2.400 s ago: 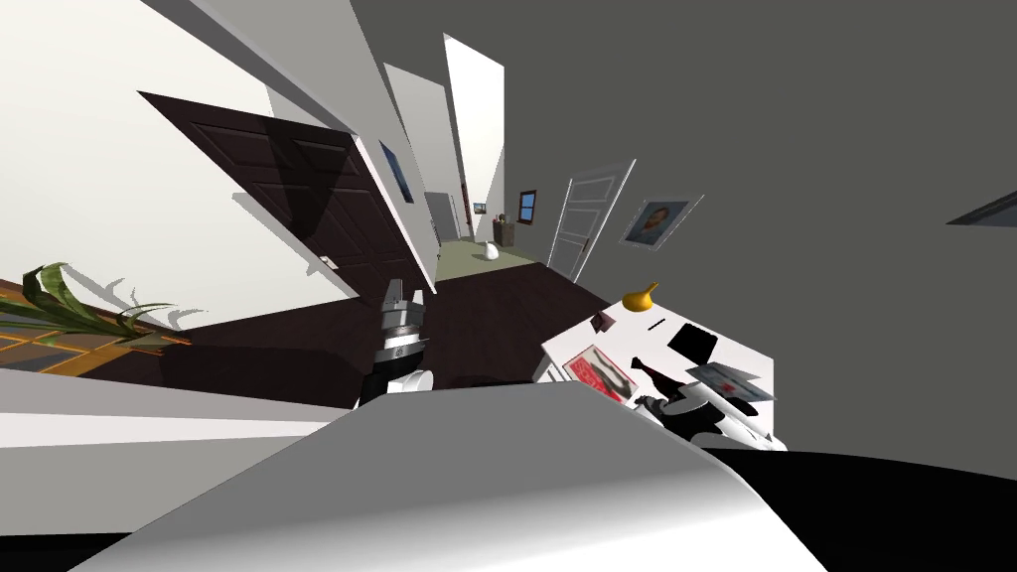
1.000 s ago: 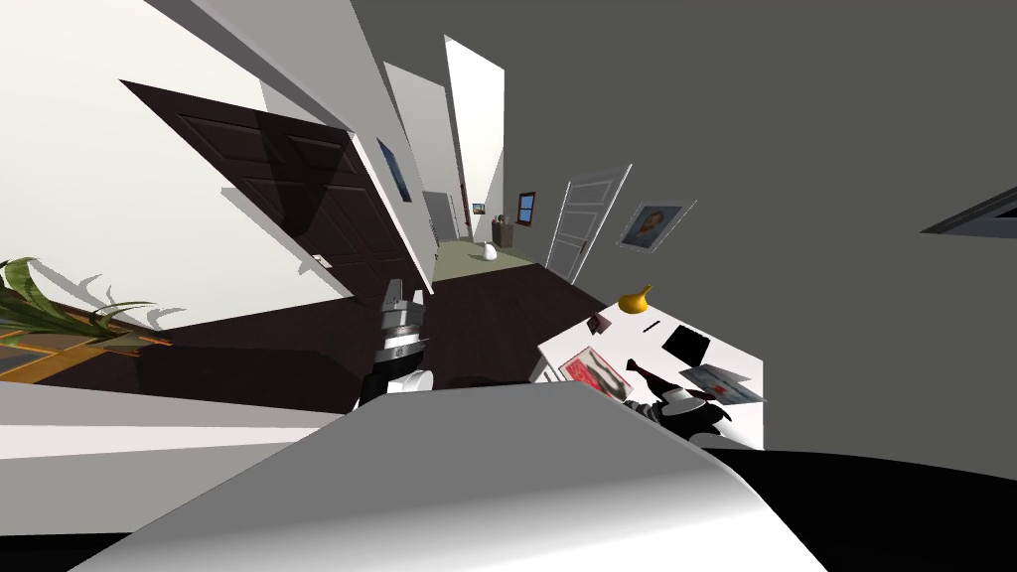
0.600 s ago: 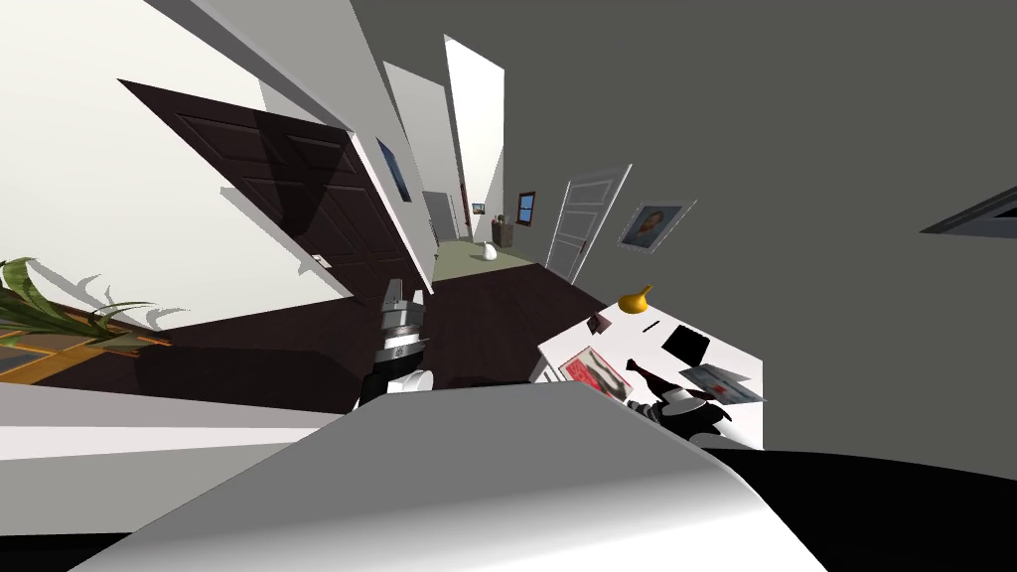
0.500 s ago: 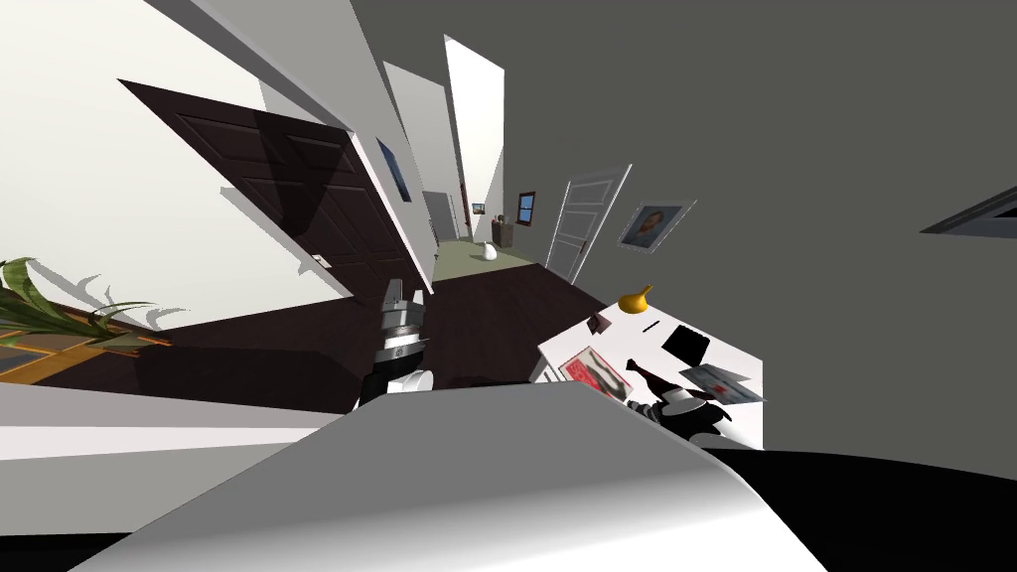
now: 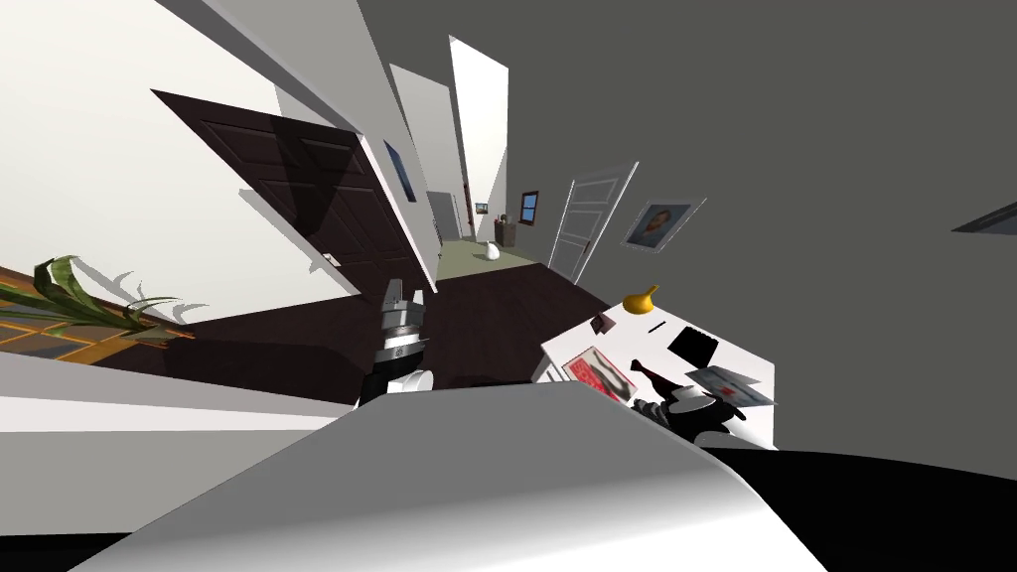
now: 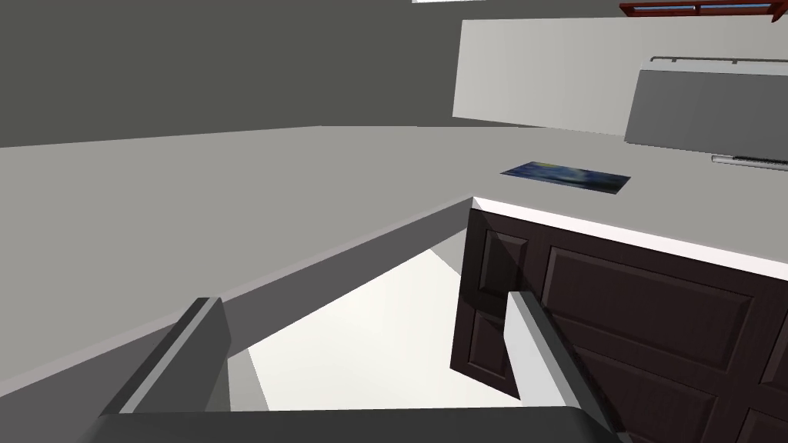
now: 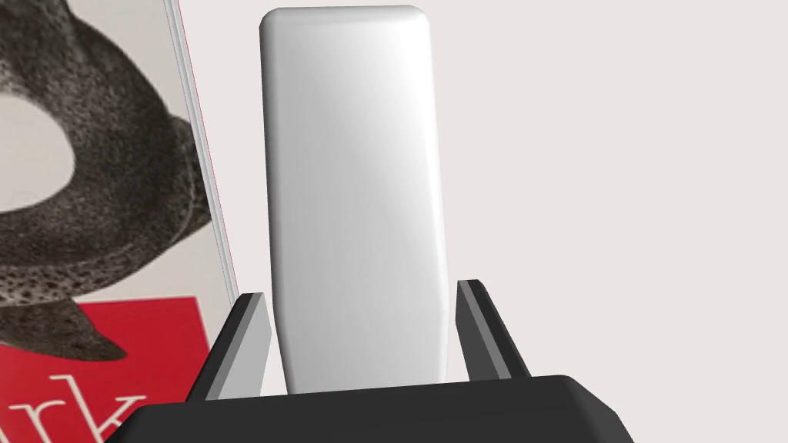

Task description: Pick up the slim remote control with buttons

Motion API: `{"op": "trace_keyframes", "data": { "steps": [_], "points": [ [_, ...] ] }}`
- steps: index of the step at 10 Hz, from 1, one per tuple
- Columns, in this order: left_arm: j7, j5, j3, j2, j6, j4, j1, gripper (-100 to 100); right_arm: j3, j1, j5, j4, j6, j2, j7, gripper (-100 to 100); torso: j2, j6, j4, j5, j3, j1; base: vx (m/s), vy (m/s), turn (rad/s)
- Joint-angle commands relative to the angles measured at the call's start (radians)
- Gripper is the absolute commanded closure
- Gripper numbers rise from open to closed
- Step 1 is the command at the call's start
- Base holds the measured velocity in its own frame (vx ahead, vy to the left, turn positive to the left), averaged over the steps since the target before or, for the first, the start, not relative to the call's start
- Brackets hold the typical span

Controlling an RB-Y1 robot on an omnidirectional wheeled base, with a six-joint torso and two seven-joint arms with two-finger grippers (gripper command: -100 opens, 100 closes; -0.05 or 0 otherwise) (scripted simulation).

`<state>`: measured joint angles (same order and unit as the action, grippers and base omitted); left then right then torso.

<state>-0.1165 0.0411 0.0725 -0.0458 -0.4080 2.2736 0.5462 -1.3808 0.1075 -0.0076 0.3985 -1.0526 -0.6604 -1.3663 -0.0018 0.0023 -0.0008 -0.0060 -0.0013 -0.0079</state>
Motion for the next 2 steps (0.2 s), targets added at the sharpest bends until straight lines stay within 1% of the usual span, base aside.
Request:
{"op": "trace_keyframes", "data": {
  "steps": [1, 2],
  "points": [
    [0.0, 0.0, 0.0, 0.0, 0.0, 0.0, 0.0, 0, 0.0, 0.0, 0.0, 0.0, 0.0, 0.0, 0.0, 100, 0.0, 0.0, 0.0, 0.0, 0.0, 0.0, -0.008, 0.012, -0.004],
    [0.0, 0.0, 0.0, 0.0, 0.0, 0.0, 0.0, 0, 0.0, 0.0, 0.0, 0.004, -0.005, 0.002, 0.0, 0, -0.001, 0.0, 0.0, 0.0, 0.0, -0.001, 0.0, 0.0, 0.0]
  ]
}}
